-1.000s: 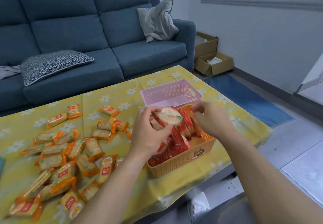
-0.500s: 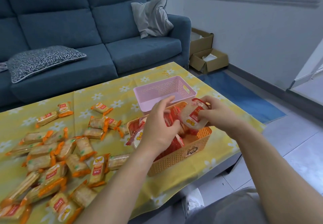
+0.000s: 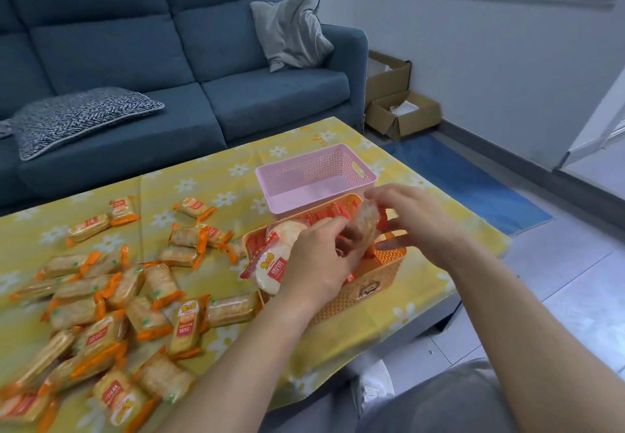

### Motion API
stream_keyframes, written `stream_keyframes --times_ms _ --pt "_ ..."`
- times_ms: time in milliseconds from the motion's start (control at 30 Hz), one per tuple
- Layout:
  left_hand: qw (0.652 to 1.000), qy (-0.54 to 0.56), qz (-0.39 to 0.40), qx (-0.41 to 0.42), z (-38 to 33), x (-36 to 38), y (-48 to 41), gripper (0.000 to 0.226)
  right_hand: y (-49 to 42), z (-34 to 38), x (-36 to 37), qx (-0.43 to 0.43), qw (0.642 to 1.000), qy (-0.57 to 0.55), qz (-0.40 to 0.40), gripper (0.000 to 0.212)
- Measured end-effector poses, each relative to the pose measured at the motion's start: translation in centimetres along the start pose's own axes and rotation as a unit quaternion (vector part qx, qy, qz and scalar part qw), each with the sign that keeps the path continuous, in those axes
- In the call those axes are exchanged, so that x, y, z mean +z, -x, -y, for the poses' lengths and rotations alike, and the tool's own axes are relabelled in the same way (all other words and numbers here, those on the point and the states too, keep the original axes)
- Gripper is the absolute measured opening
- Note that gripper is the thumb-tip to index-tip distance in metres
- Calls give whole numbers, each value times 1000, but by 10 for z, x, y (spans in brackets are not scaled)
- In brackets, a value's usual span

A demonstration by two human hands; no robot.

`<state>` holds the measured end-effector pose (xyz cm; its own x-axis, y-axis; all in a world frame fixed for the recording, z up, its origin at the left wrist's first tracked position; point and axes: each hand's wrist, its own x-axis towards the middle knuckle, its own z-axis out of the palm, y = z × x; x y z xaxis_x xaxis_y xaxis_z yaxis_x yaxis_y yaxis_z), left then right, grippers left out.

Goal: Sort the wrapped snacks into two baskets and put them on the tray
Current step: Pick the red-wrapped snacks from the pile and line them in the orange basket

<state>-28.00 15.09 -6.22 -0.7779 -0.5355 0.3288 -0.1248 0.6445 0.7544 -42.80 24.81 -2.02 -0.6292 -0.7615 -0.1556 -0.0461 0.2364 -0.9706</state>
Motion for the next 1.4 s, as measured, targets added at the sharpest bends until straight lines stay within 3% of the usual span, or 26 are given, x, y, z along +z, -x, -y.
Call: stream_keyframes --times_ms 100,167,233,333,400,600,733,800,833,900,1000,1100,1200,1300,1400 --pt "999 15 -27 -14 1 -15 4 17 -2 -8 4 -115 964 238 -17 29" --pt "989 -67 -121 -45 8 -33 6 22 -1 -8 10 -147 936 319 17 36" --pt "963 -191 -149 -121 17 -53 13 18 -1 -11 16 -143 917 364 83 37" --pt "928 -254 -39 -270 30 -70 25 47 -4 -16 30 -112 892 416 136 41" --pt "926 -230 11 -301 34 -73 30 62 -6 -18 38 -98 886 431 141 43" --pt "948 -137 -8 -286 33 -80 27 71 -14 -30 45 -16 904 424 40 38" --pt "965 -74 -57 -247 20 -88 24 52 -13 -28 53 -22 868 494 47 8" --pt "970 -70 -69 -221 12 -90 22 41 -11 -17 51 -61 862 503 -14 14" --pt "973 -51 -71 -213 9 -90 21 39 -9 -10 49 -95 868 483 -62 17" --pt "976 -15 -75 -206 1 -86 15 35 0 5 48 -155 915 360 -100 20" --pt "976 37 -84 -200 -13 -67 5 26 16 23 49 -123 977 172 0 34" --pt "973 135 -72 -175 -27 -41 -4 27 20 25 44 -74 988 134 15 48" --pt "959 233 -22 -157 -30 -23 -11 33 13 22 28 -51 987 148 -37 32" --pt "975 192 46 -105 -18 -10 -9 38 8 15 10 -44 969 236 -48 14" --pt "997 8 28 -76 -3 -4 -1 30 3 7 2 -46 941 327 -68 18"
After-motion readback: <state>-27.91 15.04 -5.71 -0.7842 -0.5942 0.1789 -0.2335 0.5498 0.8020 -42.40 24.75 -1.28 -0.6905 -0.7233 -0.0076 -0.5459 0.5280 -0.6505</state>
